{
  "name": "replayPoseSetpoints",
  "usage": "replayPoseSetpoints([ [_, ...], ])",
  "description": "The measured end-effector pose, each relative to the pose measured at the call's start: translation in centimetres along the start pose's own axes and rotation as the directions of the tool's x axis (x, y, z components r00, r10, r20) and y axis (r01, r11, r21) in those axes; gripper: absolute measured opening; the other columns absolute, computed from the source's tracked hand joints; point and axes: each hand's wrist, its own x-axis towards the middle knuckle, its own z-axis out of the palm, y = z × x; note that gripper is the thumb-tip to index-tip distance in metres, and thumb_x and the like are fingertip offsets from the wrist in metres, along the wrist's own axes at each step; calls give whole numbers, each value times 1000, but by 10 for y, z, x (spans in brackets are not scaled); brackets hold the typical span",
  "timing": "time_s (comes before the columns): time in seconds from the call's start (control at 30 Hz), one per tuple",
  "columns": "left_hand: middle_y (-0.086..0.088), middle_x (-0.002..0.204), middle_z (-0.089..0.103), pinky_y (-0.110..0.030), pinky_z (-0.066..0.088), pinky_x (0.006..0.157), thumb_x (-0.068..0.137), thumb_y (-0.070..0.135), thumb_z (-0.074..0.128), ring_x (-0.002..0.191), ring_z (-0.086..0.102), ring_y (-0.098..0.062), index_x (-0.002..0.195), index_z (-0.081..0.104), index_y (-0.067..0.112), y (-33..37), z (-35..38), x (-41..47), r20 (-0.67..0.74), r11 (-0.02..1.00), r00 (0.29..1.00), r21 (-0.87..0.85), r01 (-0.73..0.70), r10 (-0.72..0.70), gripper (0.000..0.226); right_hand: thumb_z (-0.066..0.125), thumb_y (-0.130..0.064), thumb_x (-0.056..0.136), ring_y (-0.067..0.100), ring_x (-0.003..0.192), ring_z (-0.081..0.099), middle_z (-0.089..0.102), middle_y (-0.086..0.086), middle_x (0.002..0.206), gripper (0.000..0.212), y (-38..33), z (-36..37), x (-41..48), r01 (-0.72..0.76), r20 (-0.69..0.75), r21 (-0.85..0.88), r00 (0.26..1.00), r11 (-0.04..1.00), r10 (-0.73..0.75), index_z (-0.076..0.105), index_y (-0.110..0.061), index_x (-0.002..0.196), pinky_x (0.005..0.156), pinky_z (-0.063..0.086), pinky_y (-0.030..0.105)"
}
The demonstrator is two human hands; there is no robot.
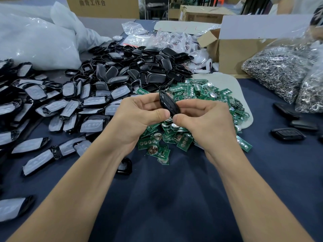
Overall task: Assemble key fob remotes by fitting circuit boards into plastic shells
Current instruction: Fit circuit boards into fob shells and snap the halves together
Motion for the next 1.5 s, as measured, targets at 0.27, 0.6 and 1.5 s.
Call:
replayPoseSetpoints([
  [0.27, -8, 106, 80, -22, 58, 82, 79, -6, 75, 95, 76, -16, 115, 74, 11, -1, 2, -1, -7, 1000, 1000, -8, -17, 17, 39, 84, -25, 57, -1, 81, 75, 78, -18, 80, 32, -1, 0, 1, 31, 1, -80, 1000, 996, -31, 82, -32, 89, 82, 63, 33],
  [0.6, -9, 114, 78, -32, 59, 92, 77, 1, 80, 105, 74, -18, 123, 73, 11, -3, 1, 0, 30, 999, 1000, -45, -7, 8, 48, 85, -15, 66, -2, 75, 75, 77, -18, 77, 26, -3, 1, -1, 82, -24, -149, 996, 985, -87, 82, -28, 89, 78, 63, 29],
  [1.5, -7, 89, 81, -24, 60, 62, 85, 33, 81, 73, 78, -21, 91, 84, 20, 11, 9, -8, -213, 989, 976, 146, -1, 32, 15, 81, -12, 68, 11, 78, 74, 74, -12, 76, 29, -3, 4, -8, 183, -60, -367, 974, 912, -220, 67, -27, 88, 76, 62, 38],
])
